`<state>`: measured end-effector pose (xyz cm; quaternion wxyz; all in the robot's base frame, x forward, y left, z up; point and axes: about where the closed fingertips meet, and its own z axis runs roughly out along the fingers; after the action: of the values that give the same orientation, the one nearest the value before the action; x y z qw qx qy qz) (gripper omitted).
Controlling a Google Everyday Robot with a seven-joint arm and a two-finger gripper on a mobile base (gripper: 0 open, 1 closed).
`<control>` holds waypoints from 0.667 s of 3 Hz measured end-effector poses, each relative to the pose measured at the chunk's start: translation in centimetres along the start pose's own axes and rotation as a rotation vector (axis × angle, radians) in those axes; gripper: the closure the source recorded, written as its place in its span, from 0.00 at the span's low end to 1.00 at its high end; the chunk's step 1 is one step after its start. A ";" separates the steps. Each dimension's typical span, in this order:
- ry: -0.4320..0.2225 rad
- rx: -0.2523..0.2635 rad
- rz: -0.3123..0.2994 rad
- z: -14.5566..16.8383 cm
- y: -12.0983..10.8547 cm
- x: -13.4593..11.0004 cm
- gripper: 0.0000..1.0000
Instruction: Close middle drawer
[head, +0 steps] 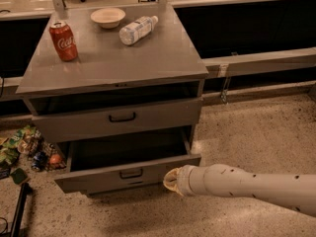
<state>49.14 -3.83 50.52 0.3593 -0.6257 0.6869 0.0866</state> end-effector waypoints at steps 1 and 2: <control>0.001 -0.010 -0.005 0.3 0.3 0.1 1.00; 0.002 -0.008 -0.050 2.5 0.3 0.8 1.00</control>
Offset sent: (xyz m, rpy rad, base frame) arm 0.0184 0.0163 -0.0503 -0.0467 -0.0578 0.0762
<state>49.84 -2.96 48.06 0.3580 -0.6444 0.6710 0.0796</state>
